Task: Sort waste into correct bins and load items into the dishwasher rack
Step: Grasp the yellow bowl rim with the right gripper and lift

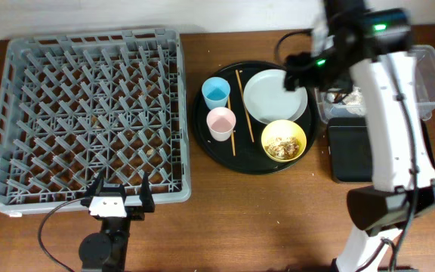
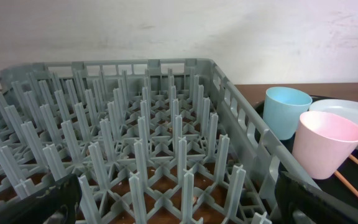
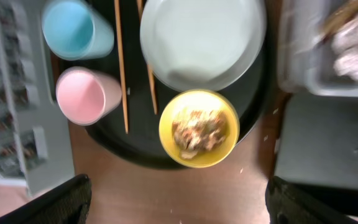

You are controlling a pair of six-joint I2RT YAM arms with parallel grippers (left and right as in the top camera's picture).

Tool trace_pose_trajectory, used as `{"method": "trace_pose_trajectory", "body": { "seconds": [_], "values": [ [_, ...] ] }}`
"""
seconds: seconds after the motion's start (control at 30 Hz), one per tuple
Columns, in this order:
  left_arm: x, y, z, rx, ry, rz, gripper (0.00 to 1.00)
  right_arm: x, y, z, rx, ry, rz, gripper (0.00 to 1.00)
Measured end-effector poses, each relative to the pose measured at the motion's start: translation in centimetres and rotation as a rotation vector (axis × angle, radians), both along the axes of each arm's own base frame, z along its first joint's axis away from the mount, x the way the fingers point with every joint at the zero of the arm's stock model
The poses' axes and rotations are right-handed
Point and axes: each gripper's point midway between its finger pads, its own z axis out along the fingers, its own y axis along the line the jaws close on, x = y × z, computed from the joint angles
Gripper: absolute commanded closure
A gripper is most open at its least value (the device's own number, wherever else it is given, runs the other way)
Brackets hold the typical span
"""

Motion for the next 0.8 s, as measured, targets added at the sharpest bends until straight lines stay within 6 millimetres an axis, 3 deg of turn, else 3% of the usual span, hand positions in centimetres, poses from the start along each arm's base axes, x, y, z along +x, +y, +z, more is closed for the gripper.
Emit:
{"method": "trace_pose_trajectory", "body": {
  "seconds": [0.07,0.1,0.17,0.23,0.27,0.3,0.5,0.6,0.7,0.8],
  "values": [
    [0.0,0.0,0.0,0.0,0.0,0.0,0.01,-0.1,1.3,-2.3,-0.018,0.036,0.021,0.18],
    [0.0,0.0,0.0,0.0,0.0,0.0,0.01,-0.6,2.3,-5.2,-0.041,0.098,0.044,0.2],
    [0.0,0.0,0.0,0.0,0.0,0.0,0.01,-0.6,3.7,-8.9,-0.054,0.124,0.069,0.27],
    [0.0,0.0,0.0,0.0,0.0,0.0,0.01,-1.3,4.7,-11.7,-0.071,0.154,0.096,0.39],
    [0.0,0.0,0.0,0.0,0.0,0.0,0.01,-1.8,5.3,-13.2,-0.078,0.167,0.114,0.5],
    [0.0,0.0,0.0,0.0,0.0,0.0,0.01,-2.2,6.0,-14.9,-0.093,0.172,0.136,0.54],
    [0.0,0.0,0.0,0.0,-0.001,0.0,0.01,-3.3,5.9,-20.7,-0.134,0.164,0.156,0.65],
    [0.0,0.0,0.0,0.0,-0.001,0.0,0.01,-3.8,5.3,-22.4,-0.158,0.168,0.151,0.78],
    [0.0,0.0,0.0,0.0,-0.001,0.0,0.01,-4.1,4.9,-22.8,-0.172,0.173,0.149,0.95],
    [0.0,0.0,0.0,0.0,-0.001,0.0,0.01,-3.9,4.7,-22.7,-0.187,0.165,0.153,0.96]
  ]
}}
